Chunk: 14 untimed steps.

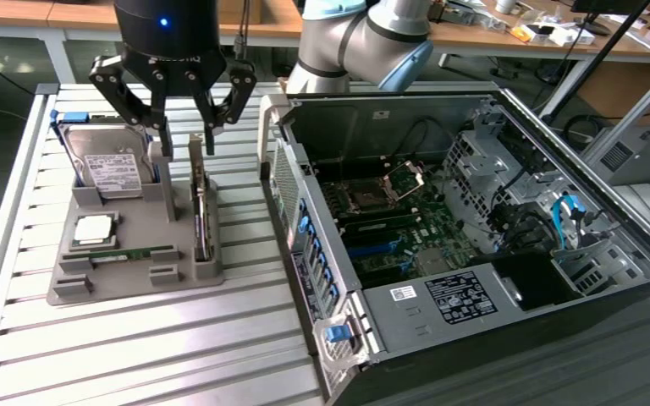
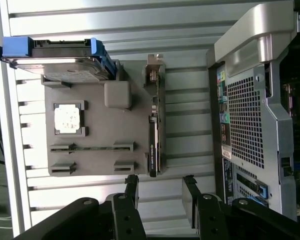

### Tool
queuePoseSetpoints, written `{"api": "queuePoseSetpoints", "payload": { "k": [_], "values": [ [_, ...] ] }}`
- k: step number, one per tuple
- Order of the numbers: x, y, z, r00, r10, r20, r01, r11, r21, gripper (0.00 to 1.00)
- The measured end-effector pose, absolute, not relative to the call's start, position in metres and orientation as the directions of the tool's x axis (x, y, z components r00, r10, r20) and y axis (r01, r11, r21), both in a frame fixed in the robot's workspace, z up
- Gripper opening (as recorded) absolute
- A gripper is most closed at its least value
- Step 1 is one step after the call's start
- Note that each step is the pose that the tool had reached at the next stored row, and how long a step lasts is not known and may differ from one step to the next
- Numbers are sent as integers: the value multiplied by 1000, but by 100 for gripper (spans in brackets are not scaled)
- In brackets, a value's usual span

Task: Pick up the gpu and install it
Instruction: 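Pick up the gpu and move the gpu toward the slot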

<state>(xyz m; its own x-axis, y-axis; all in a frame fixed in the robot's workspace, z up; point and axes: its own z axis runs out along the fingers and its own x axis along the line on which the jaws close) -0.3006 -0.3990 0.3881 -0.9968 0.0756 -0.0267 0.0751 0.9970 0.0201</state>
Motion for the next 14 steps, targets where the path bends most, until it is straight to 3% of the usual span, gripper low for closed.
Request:
{"api": "queuePoseSetpoints", "payload": {
  "k": [3, 14],
  "values": [
    [-305, -399, 375, -997, 76, -27, 75, 997, 20, 48],
    [-305, -399, 373, -997, 76, -27, 75, 997, 20, 48]
  ]
}}
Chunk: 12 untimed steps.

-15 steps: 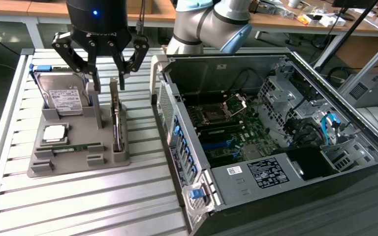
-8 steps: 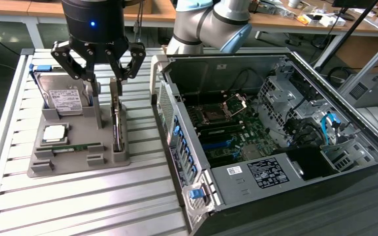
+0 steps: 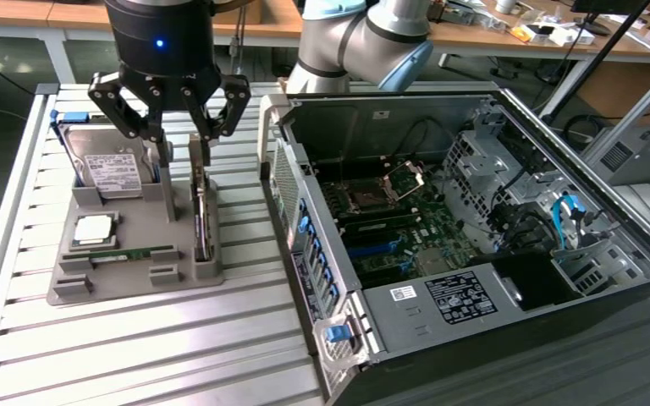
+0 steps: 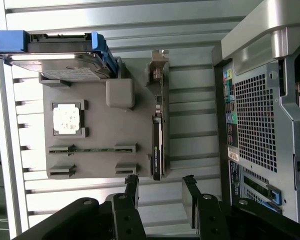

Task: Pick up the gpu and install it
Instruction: 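Pick up the gpu and move the gpu toward the slot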

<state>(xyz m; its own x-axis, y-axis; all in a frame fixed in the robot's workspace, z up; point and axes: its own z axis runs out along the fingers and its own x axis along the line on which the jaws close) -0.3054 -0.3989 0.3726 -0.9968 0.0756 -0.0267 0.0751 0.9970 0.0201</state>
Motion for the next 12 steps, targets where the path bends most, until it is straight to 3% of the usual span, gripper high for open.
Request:
{"api": "queuePoseSetpoints", "payload": {
  "k": [12],
  "values": [
    [-306, -399, 367, -997, 76, -27, 75, 997, 20, 48]
  ]
}}
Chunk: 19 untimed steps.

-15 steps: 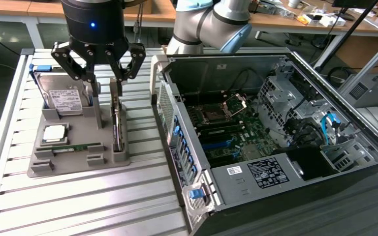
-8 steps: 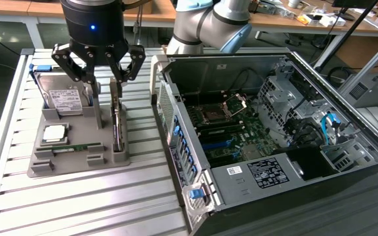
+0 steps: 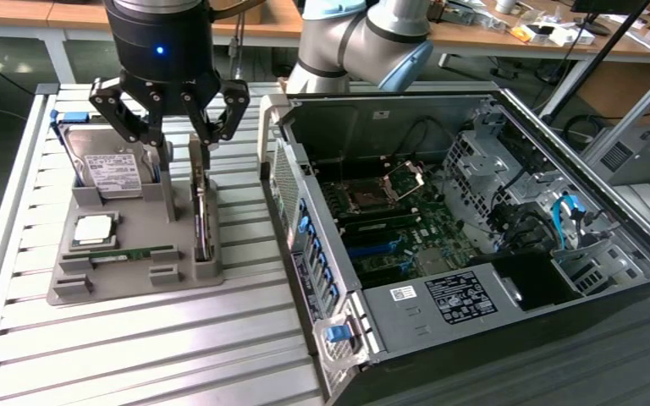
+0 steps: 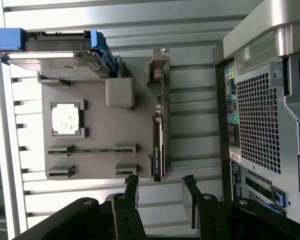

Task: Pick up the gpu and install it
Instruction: 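Pick up the gpu and move the gpu toward the slot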

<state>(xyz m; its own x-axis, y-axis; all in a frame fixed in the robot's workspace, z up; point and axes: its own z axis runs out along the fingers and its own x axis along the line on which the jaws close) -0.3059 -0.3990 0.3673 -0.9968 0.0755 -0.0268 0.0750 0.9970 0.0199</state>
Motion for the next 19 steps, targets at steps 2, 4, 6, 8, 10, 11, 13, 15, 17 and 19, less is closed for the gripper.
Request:
{"api": "queuePoseSetpoints", "payload": {
  "k": [2, 4, 6, 8, 10, 11, 13, 15, 17, 19],
  "values": [
    [-306, -399, 367, -997, 76, -27, 75, 997, 20, 48],
    [-306, -399, 366, -997, 76, -27, 75, 997, 20, 48],
    [-306, -399, 366, -997, 76, -27, 75, 997, 20, 48],
    [-306, -399, 365, -997, 76, -27, 75, 997, 20, 48],
    [-306, -399, 365, -997, 76, -27, 75, 997, 20, 48],
    [-306, -399, 365, -997, 76, -27, 75, 997, 20, 48],
    [-306, -399, 364, -997, 76, -27, 75, 997, 20, 48],
    [-306, -399, 363, -997, 76, -27, 75, 997, 20, 48],
    [-306, -399, 363, -997, 76, -27, 75, 997, 20, 48],
    [-306, -399, 363, -997, 76, -27, 75, 997, 20, 48]
  ]
}}
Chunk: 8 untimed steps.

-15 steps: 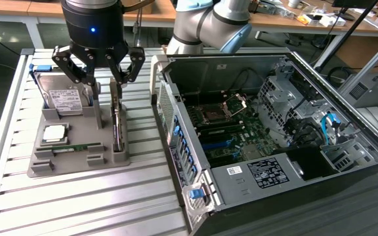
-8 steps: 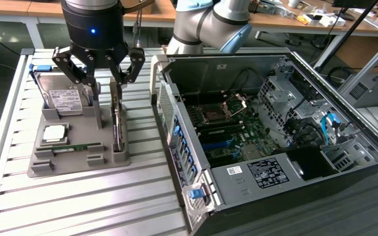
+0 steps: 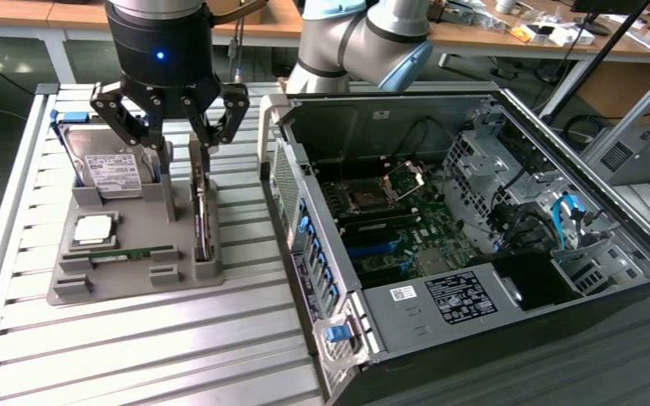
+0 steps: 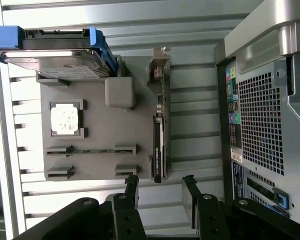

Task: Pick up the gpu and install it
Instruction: 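Pick up the gpu and move the gpu toward the slot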

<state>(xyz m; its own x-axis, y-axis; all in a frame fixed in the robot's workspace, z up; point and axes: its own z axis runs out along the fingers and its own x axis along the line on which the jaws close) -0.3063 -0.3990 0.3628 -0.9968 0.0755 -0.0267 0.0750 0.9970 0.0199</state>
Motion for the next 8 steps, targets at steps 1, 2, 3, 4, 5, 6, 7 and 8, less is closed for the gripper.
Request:
{"api": "queuePoseSetpoints", "payload": {
  "k": [1, 2, 3, 4, 5, 6, 7, 8],
  "values": [
    [-306, -399, 363, -997, 75, -27, 75, 997, 20, 48],
    [-306, -399, 362, -997, 76, -27, 75, 997, 20, 48],
    [-306, -399, 362, -997, 76, -27, 75, 997, 20, 48],
    [-306, -399, 362, -997, 76, -27, 75, 997, 20, 48],
    [-306, -399, 362, -997, 76, -27, 75, 997, 20, 48],
    [-306, -399, 362, -997, 76, -27, 75, 997, 20, 48],
    [-306, -399, 361, -997, 76, -27, 75, 997, 20, 48],
    [-306, -399, 361, -997, 76, -27, 75, 997, 20, 48]
  ]
}}
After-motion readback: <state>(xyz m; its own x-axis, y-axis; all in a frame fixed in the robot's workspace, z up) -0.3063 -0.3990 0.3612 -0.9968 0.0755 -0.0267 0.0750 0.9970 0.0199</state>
